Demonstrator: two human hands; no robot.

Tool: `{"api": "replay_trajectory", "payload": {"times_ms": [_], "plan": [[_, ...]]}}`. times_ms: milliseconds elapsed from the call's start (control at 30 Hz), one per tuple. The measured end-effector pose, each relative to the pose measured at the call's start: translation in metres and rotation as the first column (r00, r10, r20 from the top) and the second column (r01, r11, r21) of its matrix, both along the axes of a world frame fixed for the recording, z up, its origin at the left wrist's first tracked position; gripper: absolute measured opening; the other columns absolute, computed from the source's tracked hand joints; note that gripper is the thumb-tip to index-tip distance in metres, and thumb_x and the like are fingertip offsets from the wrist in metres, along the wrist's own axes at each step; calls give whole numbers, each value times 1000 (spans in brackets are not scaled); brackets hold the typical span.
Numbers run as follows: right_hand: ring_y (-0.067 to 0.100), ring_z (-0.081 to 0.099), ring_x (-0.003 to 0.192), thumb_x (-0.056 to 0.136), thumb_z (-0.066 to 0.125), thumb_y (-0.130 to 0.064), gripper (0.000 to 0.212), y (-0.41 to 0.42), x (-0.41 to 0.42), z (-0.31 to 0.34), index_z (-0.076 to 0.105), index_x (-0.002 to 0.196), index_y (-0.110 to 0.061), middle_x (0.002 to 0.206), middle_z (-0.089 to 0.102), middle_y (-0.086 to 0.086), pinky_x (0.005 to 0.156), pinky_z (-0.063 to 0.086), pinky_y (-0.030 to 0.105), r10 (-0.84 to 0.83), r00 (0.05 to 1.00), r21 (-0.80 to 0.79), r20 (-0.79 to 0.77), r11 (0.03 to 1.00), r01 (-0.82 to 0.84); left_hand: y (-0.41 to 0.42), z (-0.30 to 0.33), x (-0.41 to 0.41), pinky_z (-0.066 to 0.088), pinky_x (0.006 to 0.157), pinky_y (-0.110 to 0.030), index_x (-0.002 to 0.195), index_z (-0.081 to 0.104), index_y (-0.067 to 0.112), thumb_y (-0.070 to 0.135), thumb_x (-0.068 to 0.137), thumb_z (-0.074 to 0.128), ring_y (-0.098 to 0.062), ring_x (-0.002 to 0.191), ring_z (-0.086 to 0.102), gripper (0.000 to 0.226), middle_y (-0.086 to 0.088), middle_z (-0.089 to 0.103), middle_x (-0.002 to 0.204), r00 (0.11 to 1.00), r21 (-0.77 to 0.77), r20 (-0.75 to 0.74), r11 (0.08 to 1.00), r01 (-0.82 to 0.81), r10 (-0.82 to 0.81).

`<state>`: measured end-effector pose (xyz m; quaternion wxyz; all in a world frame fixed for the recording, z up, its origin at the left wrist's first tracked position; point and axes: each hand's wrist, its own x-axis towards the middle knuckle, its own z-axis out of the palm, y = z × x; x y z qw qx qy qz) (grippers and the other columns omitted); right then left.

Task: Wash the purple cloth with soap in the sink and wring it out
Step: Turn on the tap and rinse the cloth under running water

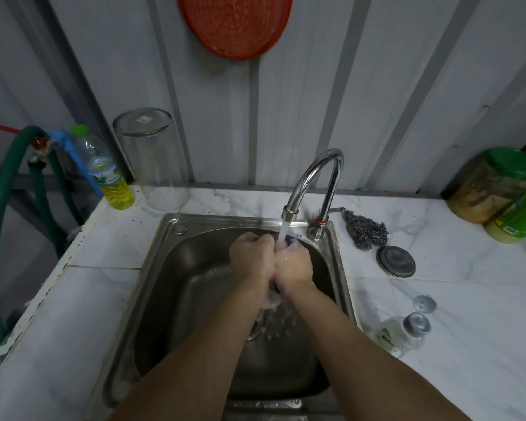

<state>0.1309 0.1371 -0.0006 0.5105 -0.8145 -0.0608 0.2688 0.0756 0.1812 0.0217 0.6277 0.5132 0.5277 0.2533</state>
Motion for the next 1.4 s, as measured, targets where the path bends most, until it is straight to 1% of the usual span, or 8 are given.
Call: {"api": "replay_trajectory", "payload": {"times_ms": [100,200,333,533,867,1133,1267,1400], "plan": [[21,69,55,94,57,-33,26,-1,-2,2,73,101,-14,74,74,11,45,57,32,-26,908,119,-419,989,83,-3,-3,-3,61,68,-39,73,64,20,10,84,66,-23,72,70,15,-5,69,73,993,253,-54,960,117,-107],[26,76,69,93,61,-46,38,-9,6,2,81,83,-15,77,79,12,60,63,40,-30,817,259,-576,941,216,-8,-6,-4,56,63,-33,79,62,23,18,85,70,-23,76,69,12,-1,67,78,992,287,-5,950,124,-128],[35,74,96,81,73,-59,45,-21,4,0,71,108,-23,105,77,12,77,64,51,-7,823,349,-569,904,249,-5,-4,-3,64,83,-50,108,69,17,14,84,69,-31,96,72,24,-11,72,106,977,-186,204,982,-19,57],[19,77,90,92,71,-29,19,-25,-17,-4,71,111,-30,93,80,1,76,63,33,-32,947,526,-320,825,205,-10,-1,-4,64,79,-46,86,78,17,25,95,60,-31,92,76,22,-16,78,96,980,-289,200,954,79,-21],[2,68,56,95,64,-41,30,-14,-5,-7,65,75,-18,59,71,-9,64,51,28,-178,984,306,24,938,163,-14,-6,2,54,66,-29,85,62,32,17,102,53,-15,84,69,25,2,70,90,998,-23,38,998,56,-55],[33,73,88,93,48,-57,48,-6,12,3,71,93,-15,90,77,13,89,58,52,-136,947,190,-290,962,197,-15,-11,-8,38,55,-18,72,65,29,29,104,48,-5,65,61,36,11,63,66,975,442,-137,870,220,-177],[37,75,88,97,49,-51,44,-12,29,7,72,91,-13,89,78,13,82,61,49,-91,921,208,-379,961,180,1,-2,-16,49,70,-33,90,66,12,26,104,39,-24,73,63,34,-9,66,83,929,-20,-60,931,364,-364],[42,74,96,94,61,-23,29,-19,40,12,64,118,-8,105,74,19,89,60,57,70,953,271,-294,962,12,24,2,-38,61,81,-46,122,64,9,9,85,46,-39,102,69,42,-22,70,117,828,-509,407,658,555,-384]]}}
